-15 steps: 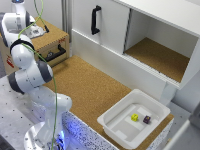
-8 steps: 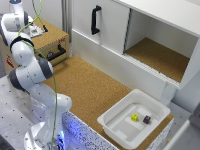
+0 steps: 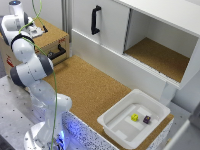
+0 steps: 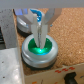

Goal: Turn on the green led light

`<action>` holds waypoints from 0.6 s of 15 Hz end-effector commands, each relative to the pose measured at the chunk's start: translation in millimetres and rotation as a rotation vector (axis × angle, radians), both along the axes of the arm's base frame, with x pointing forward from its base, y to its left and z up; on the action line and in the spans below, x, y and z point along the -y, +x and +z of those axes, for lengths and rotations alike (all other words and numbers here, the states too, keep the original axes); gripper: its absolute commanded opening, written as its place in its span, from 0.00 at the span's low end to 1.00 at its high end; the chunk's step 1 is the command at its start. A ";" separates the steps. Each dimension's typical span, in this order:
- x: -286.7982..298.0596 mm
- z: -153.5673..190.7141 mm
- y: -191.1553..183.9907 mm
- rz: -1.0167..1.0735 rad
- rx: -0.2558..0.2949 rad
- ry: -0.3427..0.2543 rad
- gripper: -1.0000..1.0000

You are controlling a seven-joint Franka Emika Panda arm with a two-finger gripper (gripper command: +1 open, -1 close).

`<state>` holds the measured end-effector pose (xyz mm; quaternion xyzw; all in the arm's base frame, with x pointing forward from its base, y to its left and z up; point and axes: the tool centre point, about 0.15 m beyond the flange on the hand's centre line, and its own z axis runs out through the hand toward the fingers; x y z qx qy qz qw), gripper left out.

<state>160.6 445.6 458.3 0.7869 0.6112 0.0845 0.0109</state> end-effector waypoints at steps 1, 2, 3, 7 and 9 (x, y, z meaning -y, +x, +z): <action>-17.2 -6.6 9.9 -0.033 -0.003 -0.114 0.00; -14.2 8.1 3.7 -0.030 -0.002 -0.087 0.00; -11.1 26.7 -2.7 -0.026 -0.002 -0.058 0.00; 3.6 76.5 -2.3 -0.050 0.011 0.024 0.00; 13.5 76.2 8.9 -0.113 0.004 0.029 1.00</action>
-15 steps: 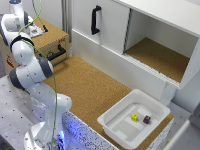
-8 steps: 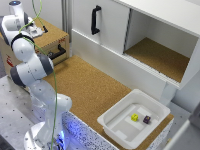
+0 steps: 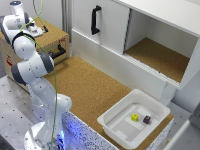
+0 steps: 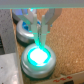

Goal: Turn on the green led light

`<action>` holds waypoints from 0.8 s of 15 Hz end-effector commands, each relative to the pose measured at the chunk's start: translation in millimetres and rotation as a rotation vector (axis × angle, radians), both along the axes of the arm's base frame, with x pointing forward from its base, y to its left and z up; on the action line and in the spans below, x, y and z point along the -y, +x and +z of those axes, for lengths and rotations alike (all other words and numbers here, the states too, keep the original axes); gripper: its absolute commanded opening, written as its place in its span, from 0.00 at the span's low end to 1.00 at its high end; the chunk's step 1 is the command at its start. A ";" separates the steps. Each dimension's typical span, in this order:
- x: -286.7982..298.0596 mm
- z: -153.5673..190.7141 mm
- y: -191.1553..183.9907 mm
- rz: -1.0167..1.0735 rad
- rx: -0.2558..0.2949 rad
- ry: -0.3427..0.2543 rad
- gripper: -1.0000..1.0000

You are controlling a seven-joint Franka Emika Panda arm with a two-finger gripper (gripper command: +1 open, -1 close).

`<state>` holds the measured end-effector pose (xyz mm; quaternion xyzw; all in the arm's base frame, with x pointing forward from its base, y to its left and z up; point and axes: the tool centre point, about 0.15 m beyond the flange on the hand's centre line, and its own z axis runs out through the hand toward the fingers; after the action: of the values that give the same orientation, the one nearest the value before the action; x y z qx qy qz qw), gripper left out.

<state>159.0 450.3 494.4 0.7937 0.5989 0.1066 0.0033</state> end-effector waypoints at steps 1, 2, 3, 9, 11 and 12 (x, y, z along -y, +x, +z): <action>24.6 36.4 16.1 -0.113 -0.031 -0.019 1.00; 32.7 31.7 23.3 -0.152 -0.040 -0.023 1.00; 39.7 28.0 28.6 -0.181 -0.049 -0.028 1.00; 68.1 22.6 37.4 -0.279 -0.104 -0.005 1.00; 81.6 17.6 37.7 -0.323 -0.137 0.006 1.00; 91.3 13.4 39.1 -0.359 -0.160 0.011 1.00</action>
<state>194.9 391.8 516.6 0.8699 0.4881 0.0695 0.0112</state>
